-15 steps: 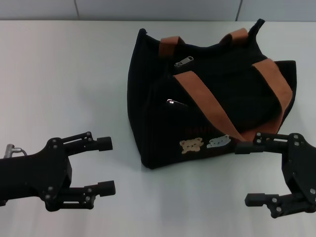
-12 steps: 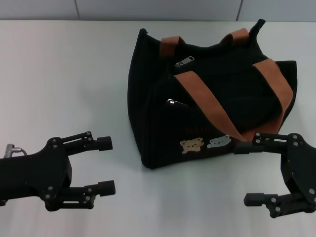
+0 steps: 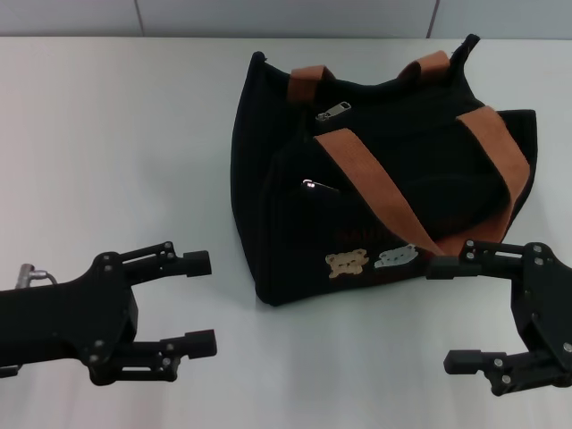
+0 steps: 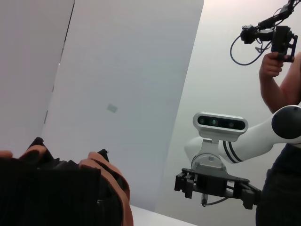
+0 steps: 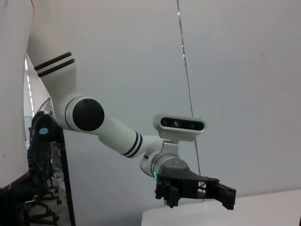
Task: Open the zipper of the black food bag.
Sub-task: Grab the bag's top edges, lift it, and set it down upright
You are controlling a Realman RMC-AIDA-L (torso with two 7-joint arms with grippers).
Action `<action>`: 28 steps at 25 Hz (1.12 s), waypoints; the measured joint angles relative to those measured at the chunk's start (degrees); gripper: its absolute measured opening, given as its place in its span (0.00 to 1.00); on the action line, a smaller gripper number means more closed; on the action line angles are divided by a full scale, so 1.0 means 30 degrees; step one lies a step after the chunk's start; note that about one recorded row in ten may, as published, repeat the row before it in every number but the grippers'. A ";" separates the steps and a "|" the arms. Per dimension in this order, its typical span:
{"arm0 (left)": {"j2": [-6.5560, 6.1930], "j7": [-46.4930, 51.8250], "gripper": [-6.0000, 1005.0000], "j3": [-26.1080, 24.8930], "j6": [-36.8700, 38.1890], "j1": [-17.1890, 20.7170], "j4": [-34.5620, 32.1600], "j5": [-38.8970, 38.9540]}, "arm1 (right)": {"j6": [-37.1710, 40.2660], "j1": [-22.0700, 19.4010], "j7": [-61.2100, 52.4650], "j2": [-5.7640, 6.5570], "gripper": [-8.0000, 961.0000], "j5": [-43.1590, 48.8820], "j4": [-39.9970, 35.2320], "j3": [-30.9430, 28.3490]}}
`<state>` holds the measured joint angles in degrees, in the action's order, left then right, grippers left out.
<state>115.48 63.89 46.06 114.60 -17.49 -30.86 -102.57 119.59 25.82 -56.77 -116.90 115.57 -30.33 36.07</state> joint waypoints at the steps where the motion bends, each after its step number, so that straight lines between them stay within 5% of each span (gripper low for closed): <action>1: 0.0052 -0.0081 0.81 -0.0015 -0.0050 -0.0006 0.0028 0.0000 | -0.0046 -0.0017 -0.0007 0.0001 0.85 0.0000 0.0035 -0.0005; 9: 0.1063 -0.1201 0.79 -0.0224 -0.3223 -0.0041 0.0880 0.0145 | -0.2118 -0.1635 -0.0043 0.0006 0.85 -0.0011 0.0235 -0.1789; 16: 0.1099 -0.1955 0.78 -0.0398 -0.6303 -0.1918 0.3947 0.0483 | -0.2039 -0.2566 -0.0047 0.0119 0.85 0.0002 0.0236 -0.4180; 28: 0.1233 -0.4056 0.75 -0.0321 -0.8617 -0.3676 0.6732 0.1615 | -0.1894 -0.2748 0.0053 0.0003 0.85 0.0033 0.0237 -0.4343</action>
<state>119.18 51.73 45.09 88.74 -28.52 -10.67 -97.73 113.91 17.58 -56.61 -116.89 115.67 -29.62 23.04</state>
